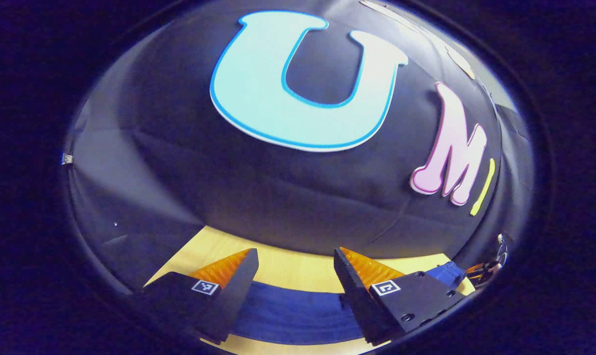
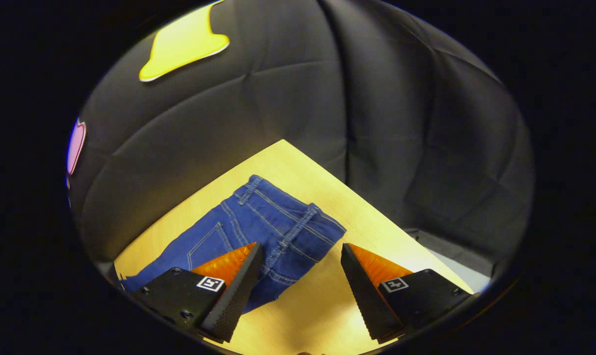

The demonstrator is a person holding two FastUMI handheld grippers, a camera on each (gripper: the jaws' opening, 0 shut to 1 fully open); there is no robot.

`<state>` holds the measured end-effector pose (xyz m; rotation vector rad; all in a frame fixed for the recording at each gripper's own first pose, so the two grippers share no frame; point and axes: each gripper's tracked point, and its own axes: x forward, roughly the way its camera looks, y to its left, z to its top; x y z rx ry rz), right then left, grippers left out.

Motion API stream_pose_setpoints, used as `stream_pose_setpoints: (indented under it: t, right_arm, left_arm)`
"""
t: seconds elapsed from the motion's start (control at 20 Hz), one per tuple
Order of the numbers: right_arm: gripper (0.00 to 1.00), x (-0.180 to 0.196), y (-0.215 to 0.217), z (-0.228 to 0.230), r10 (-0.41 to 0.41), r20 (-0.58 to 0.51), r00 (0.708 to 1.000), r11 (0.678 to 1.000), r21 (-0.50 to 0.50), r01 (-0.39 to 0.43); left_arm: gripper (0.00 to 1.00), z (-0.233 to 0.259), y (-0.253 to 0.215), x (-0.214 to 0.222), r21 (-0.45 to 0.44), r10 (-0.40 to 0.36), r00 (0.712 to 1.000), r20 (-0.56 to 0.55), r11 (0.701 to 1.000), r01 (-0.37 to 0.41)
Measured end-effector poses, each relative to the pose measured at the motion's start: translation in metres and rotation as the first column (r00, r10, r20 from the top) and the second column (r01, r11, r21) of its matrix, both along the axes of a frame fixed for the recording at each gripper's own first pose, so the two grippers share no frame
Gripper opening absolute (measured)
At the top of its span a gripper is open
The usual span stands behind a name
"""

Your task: Grasp the waist and the cuffs of the jeans and fold them to make the two legs overlap; first hold the waist and fold one-third of the jeans toward the cuffs, then hold the cuffs and fold the remaining one-third in the same direction to finish folding.

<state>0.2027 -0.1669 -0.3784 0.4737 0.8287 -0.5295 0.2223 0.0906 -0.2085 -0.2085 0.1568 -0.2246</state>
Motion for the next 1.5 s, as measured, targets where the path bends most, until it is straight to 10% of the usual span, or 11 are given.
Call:
stream_pose_setpoints:
  t: [0.3,0.7,0.85,1.1,1.5]
  right_arm:
    - [0.99,0.006,-0.012,-0.008,-0.064,0.016,0.998,0.998,0.016,0.064]
    - [0.96,0.025,-0.012,-0.025,-0.151,0.061,0.987,0.987,0.073,0.146]
    - [0.79,0.027,-0.015,-0.029,-0.155,0.068,0.986,0.986,0.075,0.150]
    - [0.23,0.037,-0.012,-0.034,-0.130,0.093,0.987,0.990,0.067,0.124]
    - [0.12,0.048,-0.004,0.012,-0.050,0.178,0.983,0.998,-0.039,0.057]
  left_arm:
    - [0.96,0.022,-0.002,-0.003,-0.035,-0.014,0.982,0.189,0.999,0.021]
    - [0.96,0.010,-0.004,-0.007,-0.029,-0.096,0.989,0.116,0.995,0.100]
    - [0.97,0.007,-0.006,-0.010,-0.013,-0.119,0.990,0.079,0.993,0.120]
    - [0.97,-0.021,-0.012,-0.021,0.002,-0.126,0.992,0.012,0.992,0.126]
    - [0.97,-0.031,0.005,-0.035,-0.007,-0.075,0.997,0.007,0.997,0.075]
